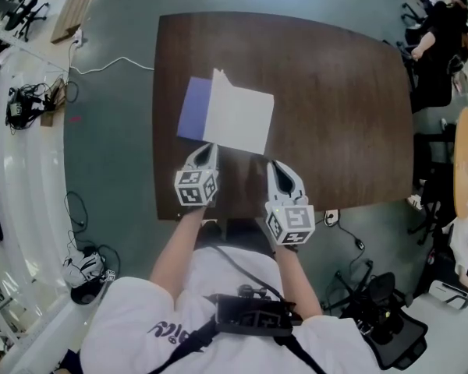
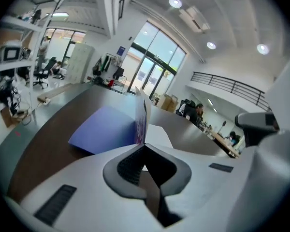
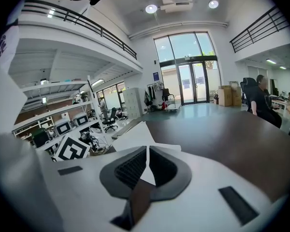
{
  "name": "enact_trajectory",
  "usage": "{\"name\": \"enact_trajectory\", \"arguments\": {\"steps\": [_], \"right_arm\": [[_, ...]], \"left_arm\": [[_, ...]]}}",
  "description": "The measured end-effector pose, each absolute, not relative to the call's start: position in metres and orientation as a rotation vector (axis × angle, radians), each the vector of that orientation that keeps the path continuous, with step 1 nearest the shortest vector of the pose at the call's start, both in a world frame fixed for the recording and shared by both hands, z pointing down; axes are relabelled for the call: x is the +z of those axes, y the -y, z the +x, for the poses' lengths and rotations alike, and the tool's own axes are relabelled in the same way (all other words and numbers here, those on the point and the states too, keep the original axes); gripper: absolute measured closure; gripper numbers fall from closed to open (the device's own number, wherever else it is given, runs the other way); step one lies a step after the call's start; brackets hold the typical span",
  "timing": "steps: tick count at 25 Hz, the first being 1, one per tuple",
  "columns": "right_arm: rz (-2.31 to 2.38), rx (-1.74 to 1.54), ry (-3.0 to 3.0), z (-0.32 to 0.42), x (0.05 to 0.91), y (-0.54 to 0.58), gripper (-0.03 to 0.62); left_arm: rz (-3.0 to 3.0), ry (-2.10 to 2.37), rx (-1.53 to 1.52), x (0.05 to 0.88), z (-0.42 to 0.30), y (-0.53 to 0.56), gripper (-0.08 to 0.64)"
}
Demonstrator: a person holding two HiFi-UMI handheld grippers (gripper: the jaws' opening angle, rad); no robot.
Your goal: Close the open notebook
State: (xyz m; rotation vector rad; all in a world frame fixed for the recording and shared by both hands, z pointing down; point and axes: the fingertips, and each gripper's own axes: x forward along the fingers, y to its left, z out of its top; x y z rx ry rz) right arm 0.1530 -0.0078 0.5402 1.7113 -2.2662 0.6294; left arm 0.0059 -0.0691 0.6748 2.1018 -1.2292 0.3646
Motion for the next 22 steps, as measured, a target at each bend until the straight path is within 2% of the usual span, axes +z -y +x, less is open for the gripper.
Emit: {"name": "enact_trajectory", "arguments": {"steps": [10,22], "right_arm": [[1.818,0.663,2.198,0.184,0.547,-0.010,0.589],[1.879,0.703,2.150,0.209,0.555,-0.008,0.589]], "left_arm": [[2.399,1.049,0.725,0.682,0.071,0.051,0.552],[2.327,0.845,0.959,0.724,0.114,0.047,0.552]]}}
